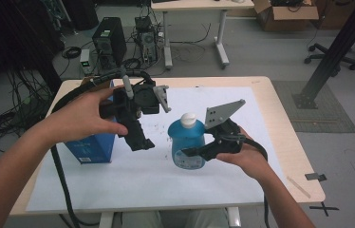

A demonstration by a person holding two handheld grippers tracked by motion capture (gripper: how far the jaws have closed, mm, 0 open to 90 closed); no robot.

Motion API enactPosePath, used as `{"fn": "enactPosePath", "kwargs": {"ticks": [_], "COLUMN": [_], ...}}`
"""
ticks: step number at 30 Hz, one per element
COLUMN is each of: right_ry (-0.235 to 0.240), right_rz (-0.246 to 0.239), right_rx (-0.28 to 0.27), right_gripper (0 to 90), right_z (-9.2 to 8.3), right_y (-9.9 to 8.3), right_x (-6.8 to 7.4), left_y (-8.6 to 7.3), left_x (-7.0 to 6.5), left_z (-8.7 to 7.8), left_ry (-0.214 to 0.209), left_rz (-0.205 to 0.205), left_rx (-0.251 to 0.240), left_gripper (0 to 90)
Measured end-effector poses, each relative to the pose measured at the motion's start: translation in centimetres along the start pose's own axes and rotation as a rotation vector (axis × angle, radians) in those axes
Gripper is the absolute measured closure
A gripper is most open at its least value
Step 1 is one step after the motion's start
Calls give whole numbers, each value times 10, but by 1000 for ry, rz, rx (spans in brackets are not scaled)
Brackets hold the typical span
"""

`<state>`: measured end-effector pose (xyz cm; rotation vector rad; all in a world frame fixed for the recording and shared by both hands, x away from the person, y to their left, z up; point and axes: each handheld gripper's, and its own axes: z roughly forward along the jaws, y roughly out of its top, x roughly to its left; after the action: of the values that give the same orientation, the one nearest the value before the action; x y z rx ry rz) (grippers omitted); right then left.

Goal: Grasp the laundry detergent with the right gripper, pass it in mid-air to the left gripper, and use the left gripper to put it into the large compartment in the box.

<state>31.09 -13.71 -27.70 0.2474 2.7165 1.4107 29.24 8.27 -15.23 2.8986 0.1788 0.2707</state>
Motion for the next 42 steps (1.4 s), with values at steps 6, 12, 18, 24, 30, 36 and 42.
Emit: {"fn": "enactPosePath", "kwargs": {"ticks": [6, 12, 18, 24, 30, 36, 42], "right_ry": [31, 56, 69, 74, 79, 79, 80], "right_rz": [-29, -46, -65, -87, -92, -86, -92], "right_rx": [8, 12, 6, 13, 11, 12, 16], "right_gripper": [444, 444, 445, 445, 445, 445, 445], "right_z": [21, 35, 43, 50, 54, 55, 56], "right_y": [10, 15, 21, 27, 29, 31, 31], "right_x": [3, 5, 6, 9, 10, 9, 10], "left_y": [3, 4, 5, 7, 8, 10, 11], "left_x": [-2, -3, -2, -2, 0, 2, 2], "left_z": [3, 5, 11, 16, 21, 27, 31], "left_ry": [-13, -21, -26, -34, -42, -50, -53], "left_rz": [10, 16, 17, 21, 20, 18, 20], "left_rx": [4, 2, 4, 7, 7, 3, 3], "left_gripper": [78, 78, 78, 77, 78, 78, 80]}}
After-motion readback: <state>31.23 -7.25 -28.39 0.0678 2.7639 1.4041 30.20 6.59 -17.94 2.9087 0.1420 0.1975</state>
